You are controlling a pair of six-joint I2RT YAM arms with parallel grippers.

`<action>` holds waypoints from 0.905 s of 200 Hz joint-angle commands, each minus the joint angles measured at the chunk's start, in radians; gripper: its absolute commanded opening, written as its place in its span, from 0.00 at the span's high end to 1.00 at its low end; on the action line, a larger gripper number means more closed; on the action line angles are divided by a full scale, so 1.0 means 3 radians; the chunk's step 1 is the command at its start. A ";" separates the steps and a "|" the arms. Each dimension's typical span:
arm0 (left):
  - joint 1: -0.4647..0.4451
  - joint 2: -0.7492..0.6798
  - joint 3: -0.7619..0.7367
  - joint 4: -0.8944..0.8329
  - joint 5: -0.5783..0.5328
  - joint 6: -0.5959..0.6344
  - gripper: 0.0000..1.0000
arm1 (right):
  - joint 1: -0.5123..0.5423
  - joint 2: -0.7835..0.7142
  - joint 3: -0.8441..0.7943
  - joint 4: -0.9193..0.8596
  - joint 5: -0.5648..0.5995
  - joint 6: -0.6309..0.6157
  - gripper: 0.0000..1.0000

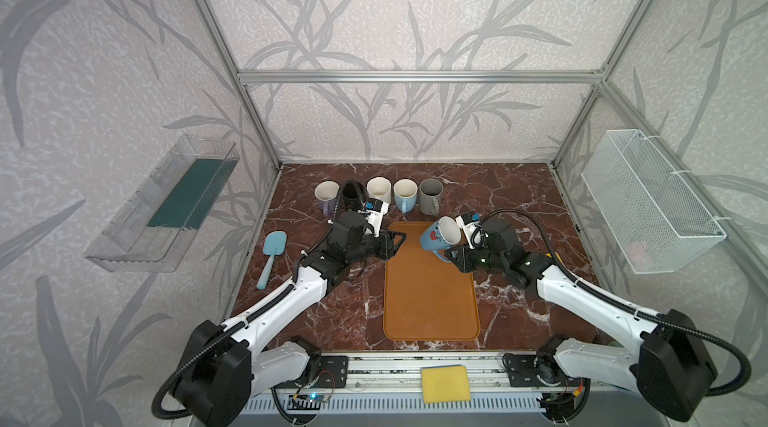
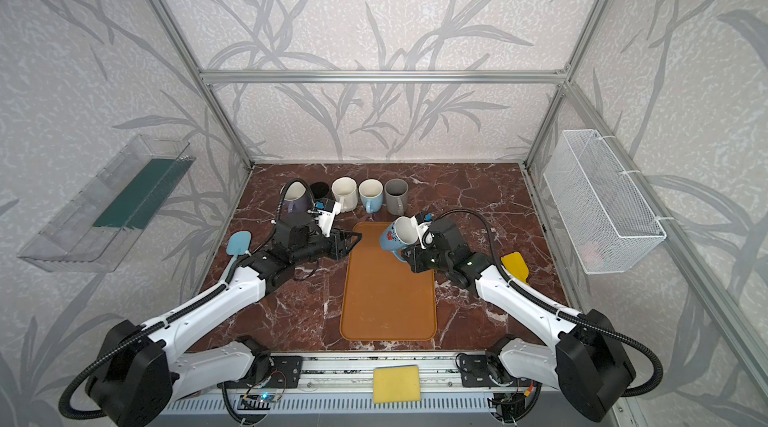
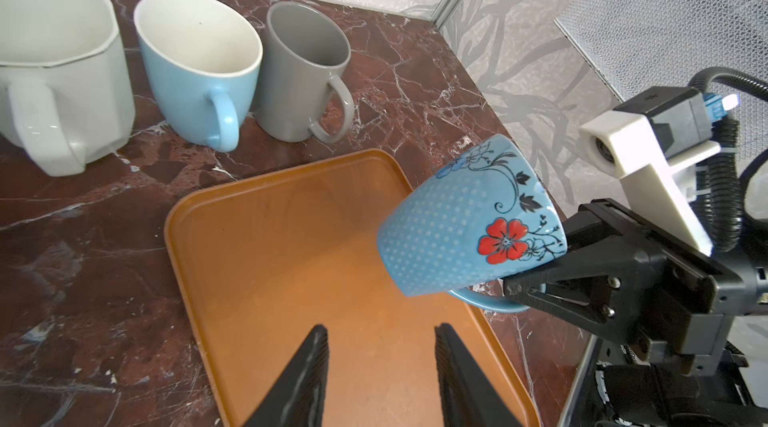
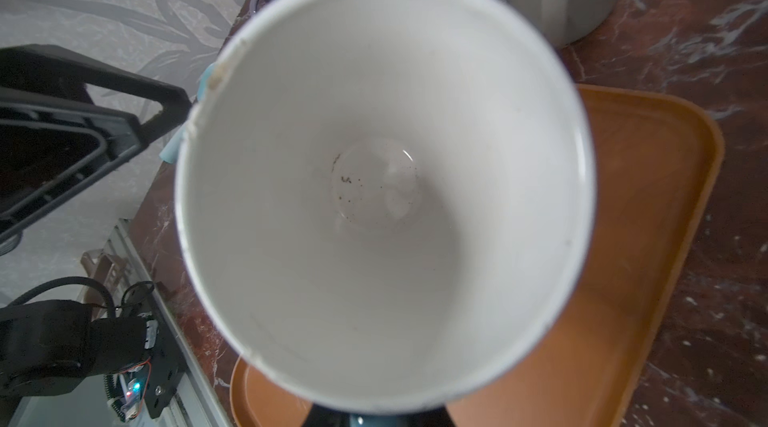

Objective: Turn the mug right side up

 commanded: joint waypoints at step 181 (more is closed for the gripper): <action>-0.0071 -0.0180 -0.0064 -0.0155 -0.0718 0.0186 0.55 | -0.0744 0.0776 0.1167 -0.0942 0.0811 -0.0635 1.00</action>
